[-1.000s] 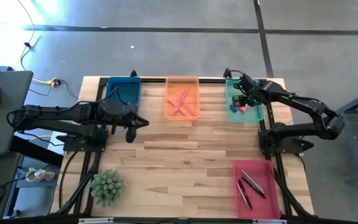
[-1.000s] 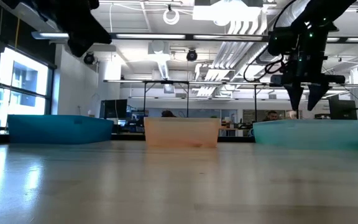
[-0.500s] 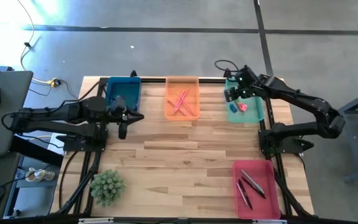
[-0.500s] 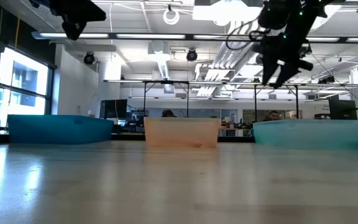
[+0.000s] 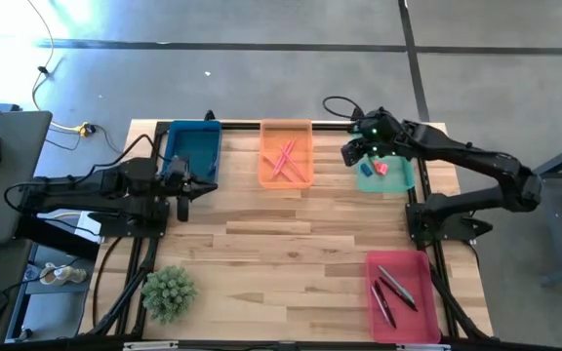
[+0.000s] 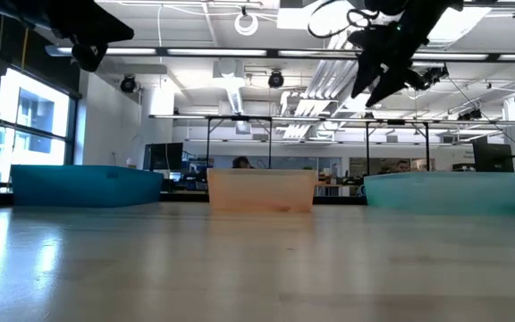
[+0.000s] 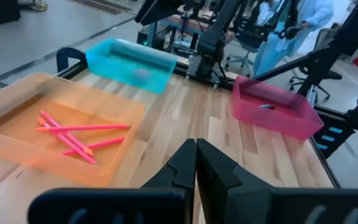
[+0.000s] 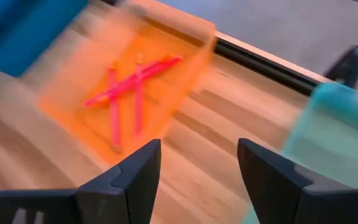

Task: Sort crayons/erasers/pens/pencils in bins
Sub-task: Return to Home Position

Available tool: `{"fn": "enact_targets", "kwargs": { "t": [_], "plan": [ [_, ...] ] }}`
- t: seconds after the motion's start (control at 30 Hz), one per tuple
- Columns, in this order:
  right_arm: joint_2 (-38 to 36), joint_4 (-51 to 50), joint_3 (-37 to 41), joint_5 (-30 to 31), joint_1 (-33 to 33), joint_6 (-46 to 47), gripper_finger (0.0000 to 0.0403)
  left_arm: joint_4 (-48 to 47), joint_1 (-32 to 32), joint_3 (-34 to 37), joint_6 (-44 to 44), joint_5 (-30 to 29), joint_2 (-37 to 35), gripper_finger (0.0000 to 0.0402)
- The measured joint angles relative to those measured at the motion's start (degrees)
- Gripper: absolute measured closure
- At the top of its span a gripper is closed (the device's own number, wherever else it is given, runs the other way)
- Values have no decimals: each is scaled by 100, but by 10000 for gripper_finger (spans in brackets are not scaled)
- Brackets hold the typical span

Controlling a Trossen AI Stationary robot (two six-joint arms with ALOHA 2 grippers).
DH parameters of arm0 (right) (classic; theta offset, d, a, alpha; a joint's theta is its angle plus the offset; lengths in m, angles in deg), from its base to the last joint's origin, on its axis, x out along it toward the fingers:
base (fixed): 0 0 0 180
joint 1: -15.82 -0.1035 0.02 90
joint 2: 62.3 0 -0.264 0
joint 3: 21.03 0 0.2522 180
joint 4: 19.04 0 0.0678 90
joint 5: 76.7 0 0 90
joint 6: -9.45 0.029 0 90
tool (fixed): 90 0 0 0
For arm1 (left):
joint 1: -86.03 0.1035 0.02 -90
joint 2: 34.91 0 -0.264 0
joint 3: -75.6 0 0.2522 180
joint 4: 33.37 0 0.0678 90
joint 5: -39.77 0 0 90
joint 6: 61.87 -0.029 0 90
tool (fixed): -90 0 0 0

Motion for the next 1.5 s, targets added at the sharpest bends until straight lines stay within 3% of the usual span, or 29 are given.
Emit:
{"fn": "enact_targets", "kwargs": {
  "t": [0.27, 0.43, 0.7, 0.9, 1.2, 1.5],
  "plan": [
    [0, 1131, 0, 4, -869, 570, 199, 946, -46, 794, 392, 578, -734, 401],
    [0, 1796, 0, 18, -1325, 691, 199, 1168, -94, 1252, 481, 593, -1211, 401],
    [0, 1873, 0, 511, -1770, 1515, 199, 1767, -94, 1932, 652, 1062, -1847, 401],
    [-2, 1967, 0, 504, -2067, 1764, 199, 2059, -94, 2322, 668, 1100, -2153, 401],
    [-344, 1976, -2, 488, -2195, 1482, 199, 2443, -85, 2853, 637, 1050, -2289, 401],
    [-1578, 1618, 0, 688, -2113, 491, 199, 2497, -83, 2841, 472, 469, -2261, 402]
  ]
}}
